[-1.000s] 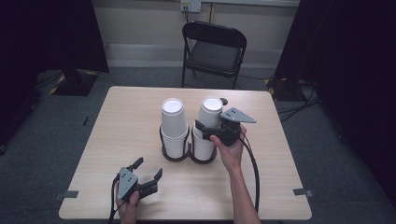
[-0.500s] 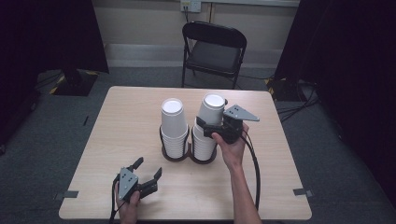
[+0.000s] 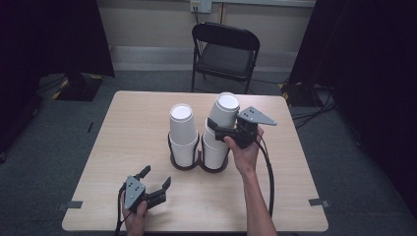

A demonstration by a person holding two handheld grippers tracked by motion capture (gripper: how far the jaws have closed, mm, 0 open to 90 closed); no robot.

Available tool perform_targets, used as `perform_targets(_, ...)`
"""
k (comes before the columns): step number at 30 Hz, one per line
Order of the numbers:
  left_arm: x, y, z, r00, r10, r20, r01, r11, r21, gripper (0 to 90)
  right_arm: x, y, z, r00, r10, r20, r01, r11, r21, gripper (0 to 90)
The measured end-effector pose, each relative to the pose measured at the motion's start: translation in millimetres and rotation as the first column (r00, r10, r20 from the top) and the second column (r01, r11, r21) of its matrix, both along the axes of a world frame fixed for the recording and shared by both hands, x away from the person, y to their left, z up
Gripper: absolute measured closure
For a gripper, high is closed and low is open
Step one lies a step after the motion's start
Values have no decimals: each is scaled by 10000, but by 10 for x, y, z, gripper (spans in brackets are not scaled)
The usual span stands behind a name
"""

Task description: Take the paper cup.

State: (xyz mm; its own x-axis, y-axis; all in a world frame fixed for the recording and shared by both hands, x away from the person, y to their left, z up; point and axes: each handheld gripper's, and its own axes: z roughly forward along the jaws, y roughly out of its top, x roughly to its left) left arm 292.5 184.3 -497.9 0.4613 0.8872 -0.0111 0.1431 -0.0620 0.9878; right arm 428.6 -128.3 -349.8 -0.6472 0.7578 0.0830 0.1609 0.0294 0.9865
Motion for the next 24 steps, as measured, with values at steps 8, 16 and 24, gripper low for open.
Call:
perform_targets(8, 12, -4, 4, 9999, -120, -107, 121, 9999, 105, 162, -8, 2, 110, 9999, 13, 144, -16, 9998, 209, 138)
perform_targets(16, 15, -28, 7, 9999, -74, -157, 79, 9995, 318, 199, -21, -31, 144, 9999, -41, 143, 35, 9992, 386, 139)
perform_targets(24, 59, -20, 14, 9983, -33, -587, 46, 9997, 220, 156, -32, -79, 223, 9995, -42, 327, 21, 9980, 637, 136)
